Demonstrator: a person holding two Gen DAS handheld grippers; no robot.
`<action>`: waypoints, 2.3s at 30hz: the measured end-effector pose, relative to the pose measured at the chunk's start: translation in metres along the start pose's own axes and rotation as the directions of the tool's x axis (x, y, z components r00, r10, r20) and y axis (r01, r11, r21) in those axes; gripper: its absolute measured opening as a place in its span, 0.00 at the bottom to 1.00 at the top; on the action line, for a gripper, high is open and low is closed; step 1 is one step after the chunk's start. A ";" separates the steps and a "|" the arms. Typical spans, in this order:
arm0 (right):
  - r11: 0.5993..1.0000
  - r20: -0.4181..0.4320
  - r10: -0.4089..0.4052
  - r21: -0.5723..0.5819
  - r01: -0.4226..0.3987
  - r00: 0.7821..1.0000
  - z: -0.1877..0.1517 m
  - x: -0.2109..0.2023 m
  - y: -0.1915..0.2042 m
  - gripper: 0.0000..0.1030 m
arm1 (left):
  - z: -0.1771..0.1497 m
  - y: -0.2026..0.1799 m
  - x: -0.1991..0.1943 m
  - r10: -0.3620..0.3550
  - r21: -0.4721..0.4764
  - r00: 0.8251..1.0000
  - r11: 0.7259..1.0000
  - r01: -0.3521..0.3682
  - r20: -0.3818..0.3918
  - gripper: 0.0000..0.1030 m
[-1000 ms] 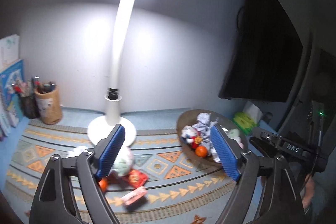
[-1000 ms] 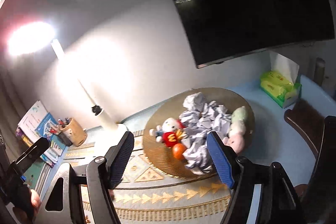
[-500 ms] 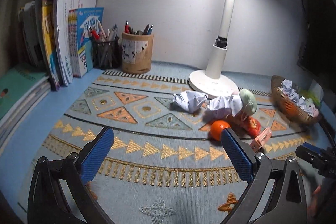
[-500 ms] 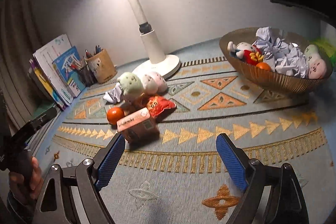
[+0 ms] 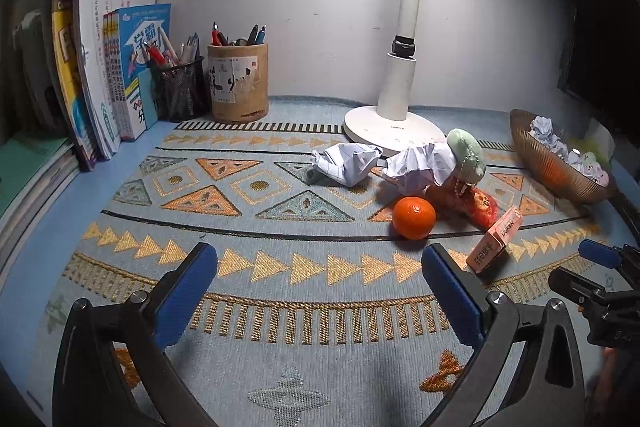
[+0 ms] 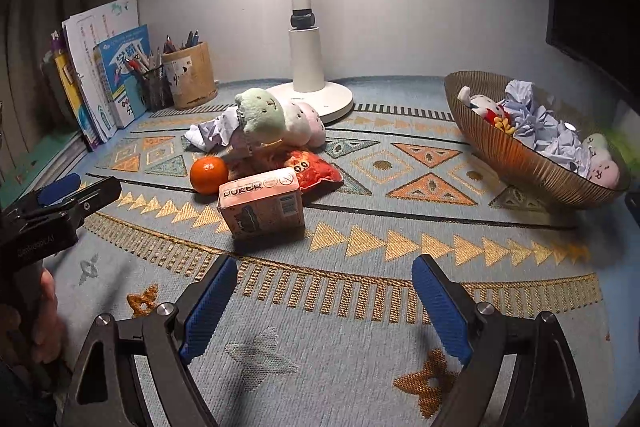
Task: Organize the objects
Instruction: 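Grasp the second orange with the left gripper while the right grasps the pink card box, then carry the orange and the pink box into the bowl and release both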
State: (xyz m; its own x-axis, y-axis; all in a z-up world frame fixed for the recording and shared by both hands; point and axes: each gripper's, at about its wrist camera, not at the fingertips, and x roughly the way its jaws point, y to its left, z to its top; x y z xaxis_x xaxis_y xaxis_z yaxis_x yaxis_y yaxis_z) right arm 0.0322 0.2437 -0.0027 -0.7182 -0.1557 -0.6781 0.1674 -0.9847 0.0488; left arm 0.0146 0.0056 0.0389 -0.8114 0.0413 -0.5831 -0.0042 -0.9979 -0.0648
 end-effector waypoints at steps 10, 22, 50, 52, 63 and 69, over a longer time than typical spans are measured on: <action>0.999 -0.161 -0.031 -0.047 0.023 0.987 0.042 0.055 0.055 0.85 | 0.000 0.003 0.001 -0.018 -0.013 1.000 1.000 0.018 -0.003 0.99; 0.953 -0.126 -0.097 0.275 0.129 0.987 0.016 0.008 -0.058 0.84 | 0.005 -0.023 0.022 -0.083 0.081 0.985 0.992 0.096 -0.148 0.99; 0.996 -0.206 0.073 -0.041 -0.083 0.976 0.045 0.077 -0.027 0.62 | 0.024 -0.067 0.093 -0.274 0.056 0.908 0.950 0.307 -0.317 0.32; 0.995 -0.207 0.068 -0.057 -0.082 0.976 0.044 0.074 -0.025 0.43 | 0.023 -0.066 0.085 -0.272 0.059 0.912 0.951 0.304 -0.308 0.32; 0.996 -0.233 0.083 0.046 -0.075 0.969 0.016 0.039 -0.027 0.40 | 0.001 -0.050 0.036 -0.249 -0.020 0.954 0.968 0.249 -0.166 0.32; 0.995 -0.214 0.093 0.043 -0.086 0.972 0.010 0.038 -0.023 0.68 | 0.003 -0.044 0.037 -0.287 -0.039 0.946 0.958 0.285 -0.150 0.32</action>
State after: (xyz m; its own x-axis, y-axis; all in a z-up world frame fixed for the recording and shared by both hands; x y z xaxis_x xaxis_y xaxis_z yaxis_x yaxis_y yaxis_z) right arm -0.0055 0.2600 -0.0220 -0.5385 -0.2265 -0.8116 0.1990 -0.9701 0.1386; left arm -0.0170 0.0510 0.0226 -0.6786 0.3333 -0.6545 -0.2121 -0.9421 -0.2599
